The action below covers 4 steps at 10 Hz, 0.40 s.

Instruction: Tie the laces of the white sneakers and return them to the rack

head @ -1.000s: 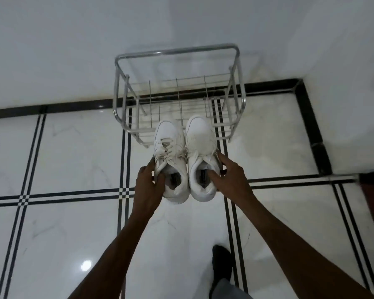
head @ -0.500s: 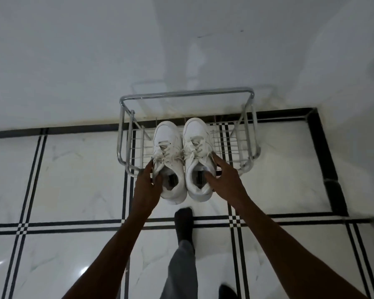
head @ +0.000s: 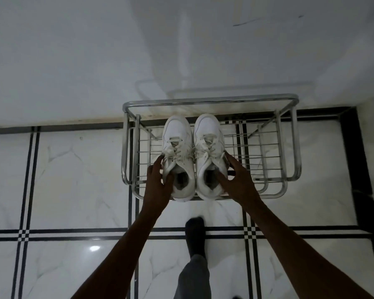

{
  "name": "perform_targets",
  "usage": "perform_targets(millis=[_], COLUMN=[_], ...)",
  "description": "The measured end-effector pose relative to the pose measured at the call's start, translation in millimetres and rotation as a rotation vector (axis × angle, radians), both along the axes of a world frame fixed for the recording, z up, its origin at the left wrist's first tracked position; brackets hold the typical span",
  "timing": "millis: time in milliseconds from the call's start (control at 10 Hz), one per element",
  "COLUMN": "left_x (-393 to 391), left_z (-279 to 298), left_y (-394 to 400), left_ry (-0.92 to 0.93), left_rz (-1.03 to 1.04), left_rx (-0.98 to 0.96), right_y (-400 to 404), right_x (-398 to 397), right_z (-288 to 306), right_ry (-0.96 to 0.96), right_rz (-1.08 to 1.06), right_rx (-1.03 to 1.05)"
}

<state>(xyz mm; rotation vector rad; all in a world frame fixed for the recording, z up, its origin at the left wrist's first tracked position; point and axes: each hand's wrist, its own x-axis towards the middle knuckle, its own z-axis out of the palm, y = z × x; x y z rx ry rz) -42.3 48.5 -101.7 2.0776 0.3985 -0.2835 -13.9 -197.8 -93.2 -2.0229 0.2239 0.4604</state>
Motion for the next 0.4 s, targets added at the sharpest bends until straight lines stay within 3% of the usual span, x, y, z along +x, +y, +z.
perform_targets(millis=[200, 400], left_x=[-1.4, -6.6], left_z=[1.1, 52.7], left_y=[5.9, 3.2], left_ry=[0.063, 0.074], left_rz=[-0.006, 0.009], left_rx=[-0.006, 0.056], right_y=[-1.4, -4.6], right_x=[1.0, -3.4], right_z=[13.7, 60.1], right_ry=[0.074, 0.0], right_rz=[0.071, 0.151], right_rx=[-0.011, -0.167])
